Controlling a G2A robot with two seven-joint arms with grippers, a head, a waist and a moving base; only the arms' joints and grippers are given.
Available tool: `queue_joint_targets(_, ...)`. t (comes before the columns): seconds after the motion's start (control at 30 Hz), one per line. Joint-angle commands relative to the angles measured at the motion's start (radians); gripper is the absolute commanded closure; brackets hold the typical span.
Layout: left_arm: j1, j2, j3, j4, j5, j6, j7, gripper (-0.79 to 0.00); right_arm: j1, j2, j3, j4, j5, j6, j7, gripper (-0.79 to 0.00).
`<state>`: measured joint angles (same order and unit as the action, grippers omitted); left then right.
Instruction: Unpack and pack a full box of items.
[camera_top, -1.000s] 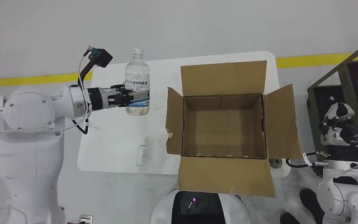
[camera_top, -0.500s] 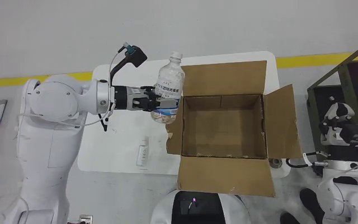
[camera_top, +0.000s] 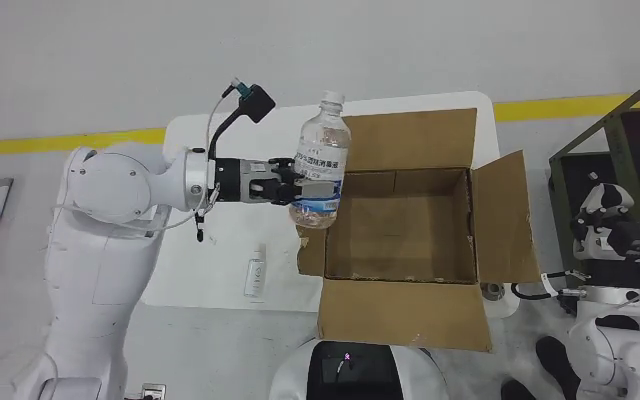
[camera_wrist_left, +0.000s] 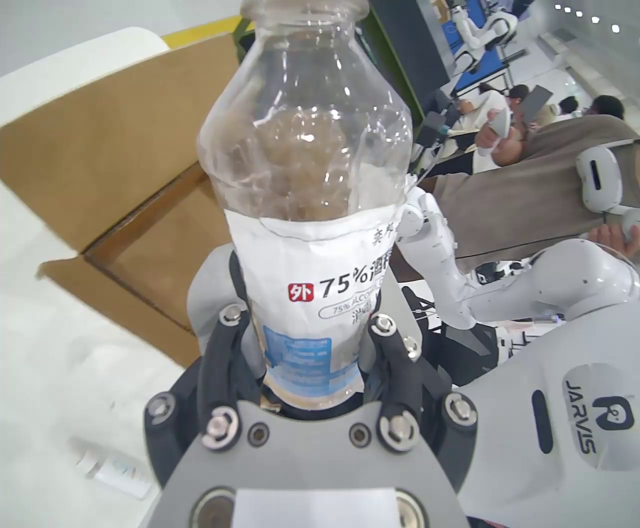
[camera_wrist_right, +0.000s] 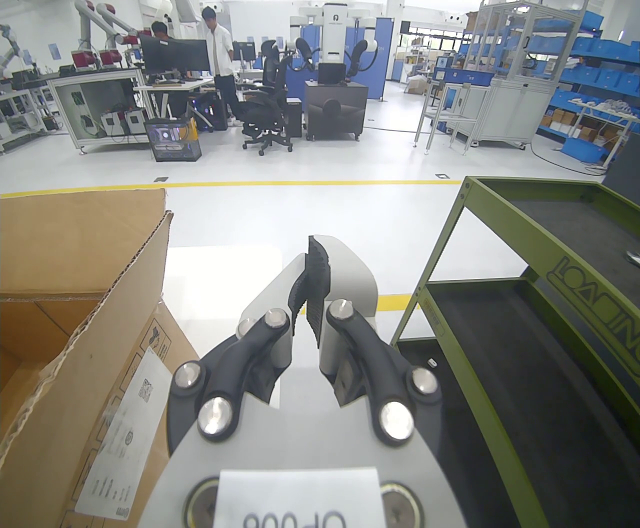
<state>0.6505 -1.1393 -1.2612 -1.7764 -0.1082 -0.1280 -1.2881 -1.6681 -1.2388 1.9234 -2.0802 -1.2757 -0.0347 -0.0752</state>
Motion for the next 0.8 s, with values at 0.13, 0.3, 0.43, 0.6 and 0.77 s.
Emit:
queue_joint_targets(0.13, -0.053, -0.026, 0.173, 0.068, -0.054, 0.039, 0.045, 0.0, 0.0, 0.0, 0.0, 0.0, 0.0, 0.0, 0.0, 0.0)
queue_joint_targets(0.3, -0.087, -0.051, 0.312, 0.126, -0.047, 0.086, 0.072, 0.0, 0.0, 0.0, 0.0, 0.0, 0.0, 0.0, 0.0, 0.0)
queue_joint_targets(0.43, -0.119, -0.064, 0.393, 0.171, 0.026, 0.117, 0.071, 0.0, 0.0, 0.0, 0.0, 0.0, 0.0, 0.0, 0.0, 0.0)
queue_joint_targets(0.6, -0.112, -0.081, 0.448, 0.236, -0.006, 0.156, 0.103, 0.0, 0.0, 0.0, 0.0, 0.0, 0.0, 0.0, 0.0, 0.0)
queue_joint_targets(0.77, -0.118, -0.09, 0.478, 0.284, 0.008, 0.187, 0.116, 0.0, 0.0, 0.0, 0.0, 0.0, 0.0, 0.0, 0.0, 0.0)
